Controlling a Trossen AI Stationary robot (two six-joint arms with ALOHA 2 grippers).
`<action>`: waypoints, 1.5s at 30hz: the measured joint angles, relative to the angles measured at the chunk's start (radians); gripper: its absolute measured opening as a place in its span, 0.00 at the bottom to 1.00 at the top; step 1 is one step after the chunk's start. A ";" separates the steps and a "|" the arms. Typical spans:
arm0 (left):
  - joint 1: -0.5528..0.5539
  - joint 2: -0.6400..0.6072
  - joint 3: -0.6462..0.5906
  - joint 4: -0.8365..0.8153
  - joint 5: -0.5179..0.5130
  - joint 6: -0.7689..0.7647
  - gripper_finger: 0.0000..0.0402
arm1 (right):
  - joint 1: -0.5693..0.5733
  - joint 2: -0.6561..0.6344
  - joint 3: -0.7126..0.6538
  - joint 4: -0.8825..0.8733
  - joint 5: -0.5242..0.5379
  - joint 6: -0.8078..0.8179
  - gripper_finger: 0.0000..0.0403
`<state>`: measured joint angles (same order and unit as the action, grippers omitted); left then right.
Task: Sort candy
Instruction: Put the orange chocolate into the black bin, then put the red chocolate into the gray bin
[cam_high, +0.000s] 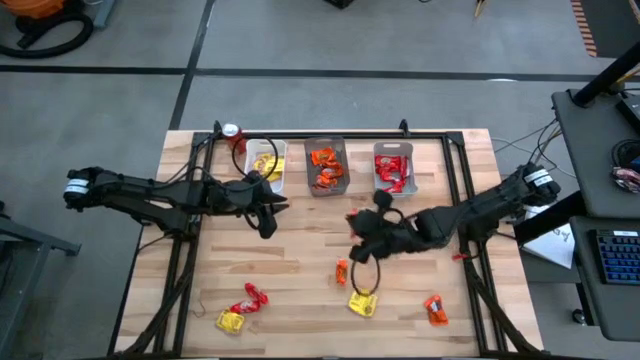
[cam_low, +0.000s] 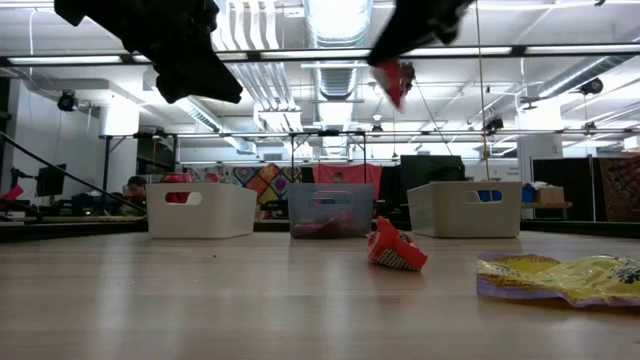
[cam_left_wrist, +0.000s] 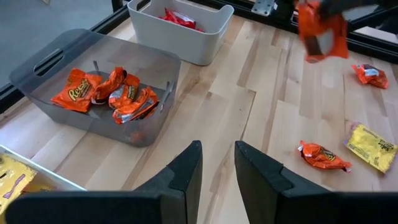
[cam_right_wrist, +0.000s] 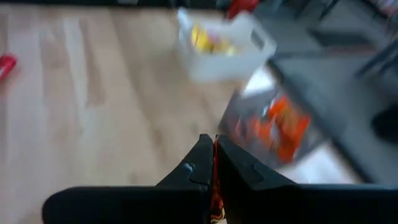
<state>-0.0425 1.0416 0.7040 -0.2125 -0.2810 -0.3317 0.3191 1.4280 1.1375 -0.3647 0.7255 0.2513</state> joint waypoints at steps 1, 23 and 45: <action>0.000 0.000 0.000 0.000 0.000 0.000 0.20 | -0.024 0.002 -0.006 0.062 0.000 -0.061 0.02; -0.015 0.001 -0.007 -0.032 0.001 -0.023 0.20 | -0.560 0.102 -0.223 0.625 -0.339 -0.300 0.02; -0.016 0.002 -0.007 -0.039 0.000 -0.050 0.20 | -0.569 0.195 -0.210 0.603 -0.333 -0.218 0.33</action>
<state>-0.0584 1.0439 0.6968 -0.2511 -0.2810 -0.3814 -0.2497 1.6235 0.9272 0.2382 0.3927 0.0328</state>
